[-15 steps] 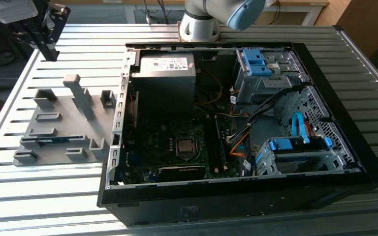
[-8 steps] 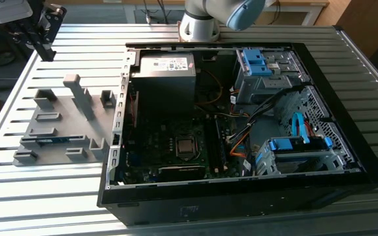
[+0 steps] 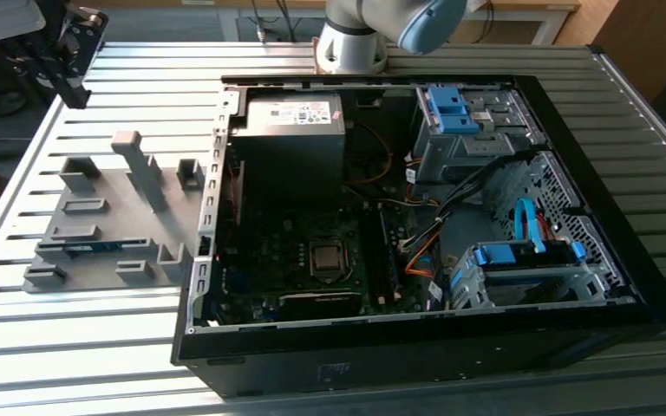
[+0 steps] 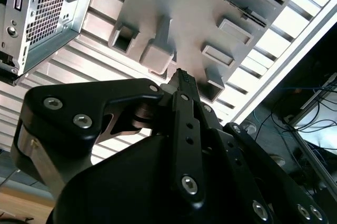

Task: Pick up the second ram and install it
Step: 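Reach for the second ram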

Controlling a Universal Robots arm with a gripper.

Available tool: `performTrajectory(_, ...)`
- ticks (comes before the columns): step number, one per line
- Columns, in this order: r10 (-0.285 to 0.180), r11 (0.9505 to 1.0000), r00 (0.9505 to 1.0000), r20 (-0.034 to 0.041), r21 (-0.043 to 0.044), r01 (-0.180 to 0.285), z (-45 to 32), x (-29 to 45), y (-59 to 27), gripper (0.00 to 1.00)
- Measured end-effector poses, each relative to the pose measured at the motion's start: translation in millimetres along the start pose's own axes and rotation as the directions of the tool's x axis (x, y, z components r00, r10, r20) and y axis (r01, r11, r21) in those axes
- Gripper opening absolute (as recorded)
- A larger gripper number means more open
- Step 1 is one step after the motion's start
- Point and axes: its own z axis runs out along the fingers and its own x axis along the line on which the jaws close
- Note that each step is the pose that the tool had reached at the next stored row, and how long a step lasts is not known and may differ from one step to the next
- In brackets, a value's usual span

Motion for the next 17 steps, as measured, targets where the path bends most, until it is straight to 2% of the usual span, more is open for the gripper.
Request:
performTrajectory(6, 0.0, 1.0, 1.0, -0.0009, 0.0, 0.0, 0.2, 10.5, -0.4, 0.1)
performTrajectory(12, 0.0, 1.0, 1.0, -0.0022, 0.0, 0.0, 0.6, 24.0, -2.0, 0.1)
performTrajectory(17, 0.0, 1.0, 1.0, -0.0032, 0.0003, 0.0, 0.7, 32.7, -6.3, 0.1)
